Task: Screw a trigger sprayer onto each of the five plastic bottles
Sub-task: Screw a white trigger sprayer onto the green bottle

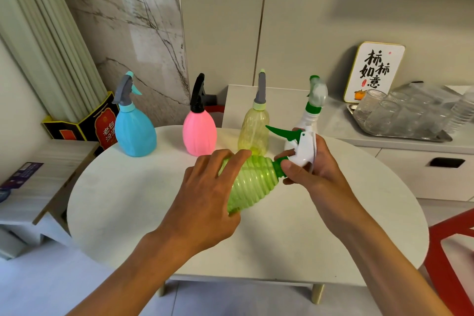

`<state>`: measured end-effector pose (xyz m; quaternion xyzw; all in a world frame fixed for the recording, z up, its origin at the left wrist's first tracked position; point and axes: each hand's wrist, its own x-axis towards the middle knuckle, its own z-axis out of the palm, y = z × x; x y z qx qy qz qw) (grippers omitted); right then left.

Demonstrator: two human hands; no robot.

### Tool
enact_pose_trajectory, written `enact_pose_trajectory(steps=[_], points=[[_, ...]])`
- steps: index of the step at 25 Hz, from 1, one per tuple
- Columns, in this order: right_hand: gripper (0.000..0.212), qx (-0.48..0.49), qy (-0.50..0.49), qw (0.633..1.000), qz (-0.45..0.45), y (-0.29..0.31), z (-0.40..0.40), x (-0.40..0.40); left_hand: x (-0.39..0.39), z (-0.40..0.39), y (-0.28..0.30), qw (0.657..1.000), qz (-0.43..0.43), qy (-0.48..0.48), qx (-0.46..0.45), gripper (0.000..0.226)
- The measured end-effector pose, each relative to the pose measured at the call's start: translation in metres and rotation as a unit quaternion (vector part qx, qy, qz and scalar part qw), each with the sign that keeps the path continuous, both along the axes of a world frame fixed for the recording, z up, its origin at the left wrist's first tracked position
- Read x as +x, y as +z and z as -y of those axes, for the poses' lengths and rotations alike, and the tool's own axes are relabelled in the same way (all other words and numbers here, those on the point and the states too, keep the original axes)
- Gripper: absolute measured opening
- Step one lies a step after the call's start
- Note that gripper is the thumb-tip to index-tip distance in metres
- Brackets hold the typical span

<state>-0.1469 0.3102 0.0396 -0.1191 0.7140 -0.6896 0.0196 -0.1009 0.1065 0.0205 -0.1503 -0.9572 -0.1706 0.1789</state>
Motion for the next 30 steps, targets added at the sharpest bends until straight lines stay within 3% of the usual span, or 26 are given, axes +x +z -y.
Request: enact_pose_trajectory(steps=[5,9,11,16,20,25,30], points=[[0.053,0.039,-0.061,0.997,-0.023,0.0015,0.0076,0.0049,0.0007,-0.0021,0.0015,1.0,-0.008,-0.002,-0.009,0.096],[0.074,-0.035,-0.014,0.999,0.018,-0.0028,0.0003,-0.0004,-0.0026,-0.0027,0.0039,1.0,-0.014,0.003,0.008,0.096],[0.078,-0.027,-0.014,0.999,0.013,-0.0017,0.0001,-0.0012,-0.0021,-0.0044,0.0028,1.0,-0.013,-0.001,0.008,0.095],[0.068,0.005,-0.082,0.996,-0.016,0.0007,0.0075,0.0051,0.0,-0.0069,0.0007,1.0,-0.024,-0.005,0.007,0.095],[0.073,-0.048,-0.029,0.998,0.015,-0.0005,0.002,0.0006,-0.0023,-0.0063,0.0028,0.999,-0.024,-0.004,0.023,0.095],[0.071,0.007,-0.073,0.997,-0.016,0.0002,0.0052,0.0037,-0.0017,-0.0082,0.0009,1.0,-0.022,-0.007,0.02,0.095],[0.072,-0.029,-0.05,0.998,0.005,-0.0016,0.001,0.0012,-0.0009,-0.0096,-0.0004,1.0,-0.014,-0.005,0.027,0.096]])
